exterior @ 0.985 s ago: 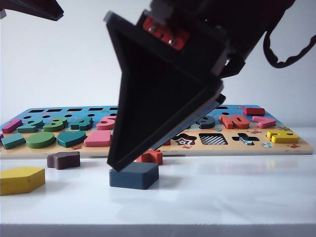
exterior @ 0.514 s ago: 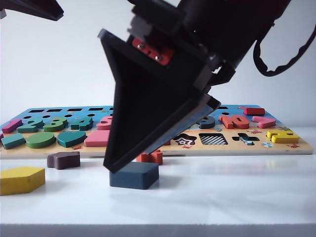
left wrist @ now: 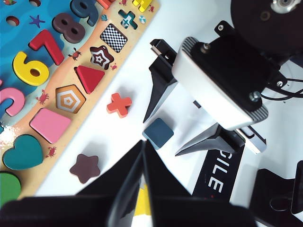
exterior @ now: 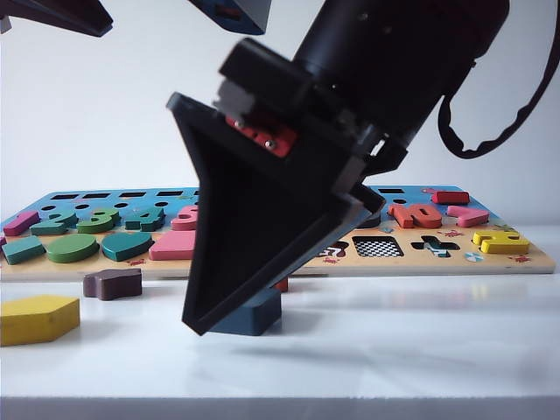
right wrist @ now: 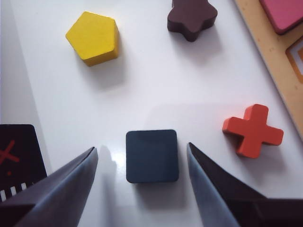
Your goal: Insert the cube into the slot.
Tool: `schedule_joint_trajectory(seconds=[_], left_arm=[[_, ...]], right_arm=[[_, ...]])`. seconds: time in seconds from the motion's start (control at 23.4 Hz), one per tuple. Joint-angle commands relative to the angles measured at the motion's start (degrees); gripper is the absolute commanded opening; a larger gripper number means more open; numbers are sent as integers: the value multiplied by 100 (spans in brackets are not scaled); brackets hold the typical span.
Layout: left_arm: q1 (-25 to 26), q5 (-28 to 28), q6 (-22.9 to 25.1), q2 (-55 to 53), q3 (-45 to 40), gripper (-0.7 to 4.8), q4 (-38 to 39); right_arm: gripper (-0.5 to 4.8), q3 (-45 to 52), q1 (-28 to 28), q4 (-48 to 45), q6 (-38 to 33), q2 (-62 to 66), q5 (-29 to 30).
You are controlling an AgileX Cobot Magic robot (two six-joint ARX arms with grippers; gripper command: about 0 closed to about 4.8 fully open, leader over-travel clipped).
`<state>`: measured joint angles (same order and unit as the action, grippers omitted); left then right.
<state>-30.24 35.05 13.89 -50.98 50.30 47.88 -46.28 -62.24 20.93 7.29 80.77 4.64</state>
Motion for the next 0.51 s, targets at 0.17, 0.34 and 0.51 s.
schedule_joint_trajectory(seconds=[0.17, 0.34, 0.51], left_arm=[[2, 28, 22, 4, 28, 17, -22], [2, 28, 22, 4, 28, 17, -22], [2, 28, 22, 4, 28, 17, -22]], right_arm=[[289, -28, 4, -109, -17, 0, -17], [277, -28, 15, -70, -17, 26, -17], [247, -15, 17, 0, -17, 33, -20]])
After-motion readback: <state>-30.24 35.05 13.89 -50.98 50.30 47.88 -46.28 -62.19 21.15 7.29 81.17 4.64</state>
